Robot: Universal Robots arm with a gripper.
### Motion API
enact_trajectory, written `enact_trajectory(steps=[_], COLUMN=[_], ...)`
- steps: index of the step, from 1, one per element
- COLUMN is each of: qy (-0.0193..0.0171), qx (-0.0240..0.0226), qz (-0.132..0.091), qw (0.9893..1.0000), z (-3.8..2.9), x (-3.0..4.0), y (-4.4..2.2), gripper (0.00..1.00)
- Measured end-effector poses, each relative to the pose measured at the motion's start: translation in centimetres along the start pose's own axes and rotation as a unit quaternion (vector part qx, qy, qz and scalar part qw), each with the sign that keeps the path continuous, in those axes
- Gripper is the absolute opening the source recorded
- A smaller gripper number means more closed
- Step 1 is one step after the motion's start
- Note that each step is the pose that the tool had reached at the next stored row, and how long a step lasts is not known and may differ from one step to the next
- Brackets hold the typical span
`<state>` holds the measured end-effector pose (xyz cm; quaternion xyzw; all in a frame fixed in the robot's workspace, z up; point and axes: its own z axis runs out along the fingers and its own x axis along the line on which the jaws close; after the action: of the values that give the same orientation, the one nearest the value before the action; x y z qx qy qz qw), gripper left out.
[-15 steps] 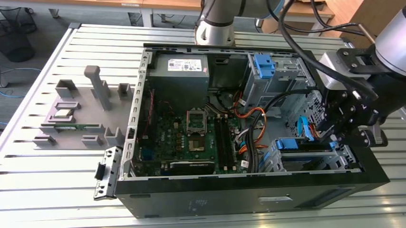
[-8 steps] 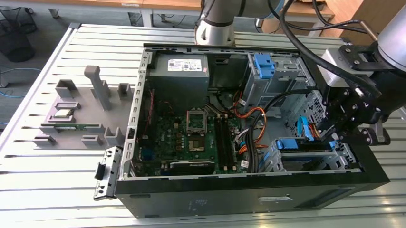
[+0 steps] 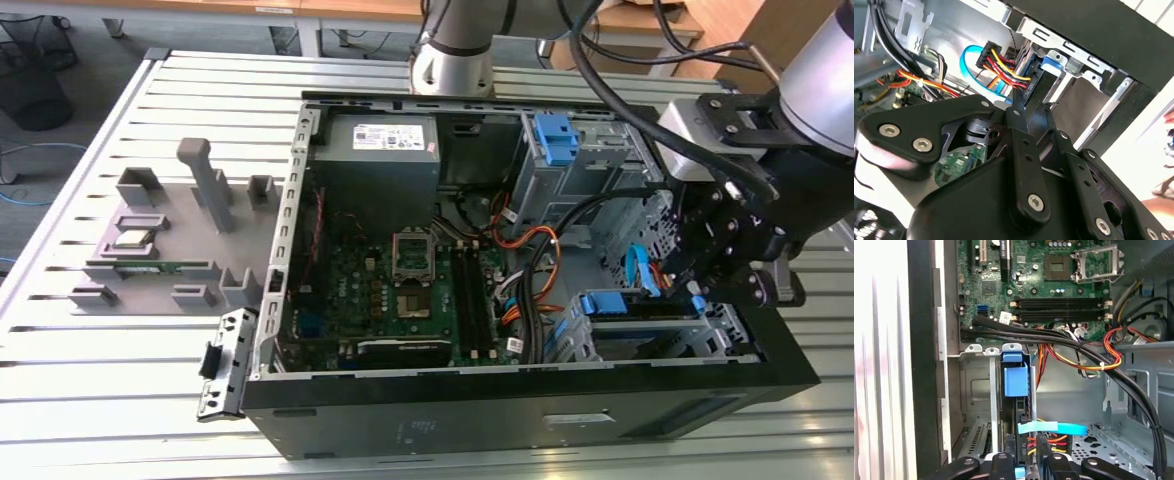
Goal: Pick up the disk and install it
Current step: 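Insert the second disk wire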
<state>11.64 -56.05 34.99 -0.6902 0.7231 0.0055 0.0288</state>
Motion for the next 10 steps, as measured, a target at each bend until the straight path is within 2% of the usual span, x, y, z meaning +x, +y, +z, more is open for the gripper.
enact_trajectory(steps=[2, 10], qy=[0.0003, 0.0003], qx=[0.0003, 0.0004], qz=[0.008, 0.008], qw=[1.0000, 1.0000], z=[-0.01, -0.42], x=[0.00, -0.02], y=[0.00, -0.01], gripper=[0.31, 0.31])
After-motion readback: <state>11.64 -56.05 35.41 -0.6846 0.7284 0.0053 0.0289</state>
